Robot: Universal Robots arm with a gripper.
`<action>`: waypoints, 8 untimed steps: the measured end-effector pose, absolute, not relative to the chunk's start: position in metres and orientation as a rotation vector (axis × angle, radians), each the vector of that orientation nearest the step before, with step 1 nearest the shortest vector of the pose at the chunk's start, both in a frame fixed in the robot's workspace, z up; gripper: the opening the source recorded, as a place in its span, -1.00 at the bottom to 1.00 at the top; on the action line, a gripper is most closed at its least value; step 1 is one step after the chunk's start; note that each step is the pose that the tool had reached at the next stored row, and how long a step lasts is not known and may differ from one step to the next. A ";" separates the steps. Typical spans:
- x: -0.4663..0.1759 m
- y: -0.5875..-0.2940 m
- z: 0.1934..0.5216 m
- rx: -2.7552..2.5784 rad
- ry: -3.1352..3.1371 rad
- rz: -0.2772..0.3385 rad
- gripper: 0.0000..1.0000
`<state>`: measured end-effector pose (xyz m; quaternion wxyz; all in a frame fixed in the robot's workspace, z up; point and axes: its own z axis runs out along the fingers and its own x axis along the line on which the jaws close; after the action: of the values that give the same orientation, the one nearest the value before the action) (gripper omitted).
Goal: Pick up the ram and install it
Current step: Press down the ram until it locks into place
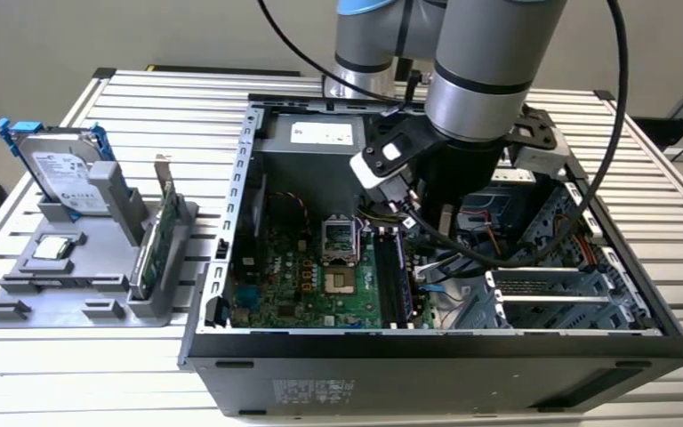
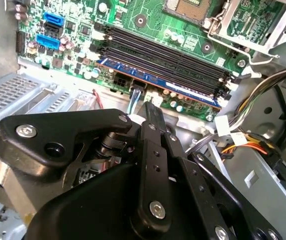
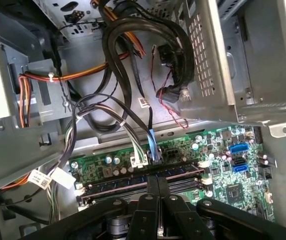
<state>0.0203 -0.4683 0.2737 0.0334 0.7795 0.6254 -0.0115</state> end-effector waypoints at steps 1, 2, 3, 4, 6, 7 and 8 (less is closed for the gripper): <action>0.020 -0.468 0.274 2.392 1.934 -0.033 -1.00; 0.020 -0.468 0.273 2.385 1.944 -0.031 -1.00; 0.020 -0.468 0.273 2.379 1.955 -0.028 -1.00; 0.020 -0.468 0.273 2.374 1.963 -0.026 -1.00; 0.020 -0.468 0.272 2.366 1.976 -0.023 -1.00; 0.020 -0.468 0.271 2.363 1.981 -0.022 -1.00; 0.019 -0.468 0.271 2.359 1.986 -0.021 -1.00</action>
<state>0.0195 -0.4675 0.2711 0.0288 0.7647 0.6437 -0.0068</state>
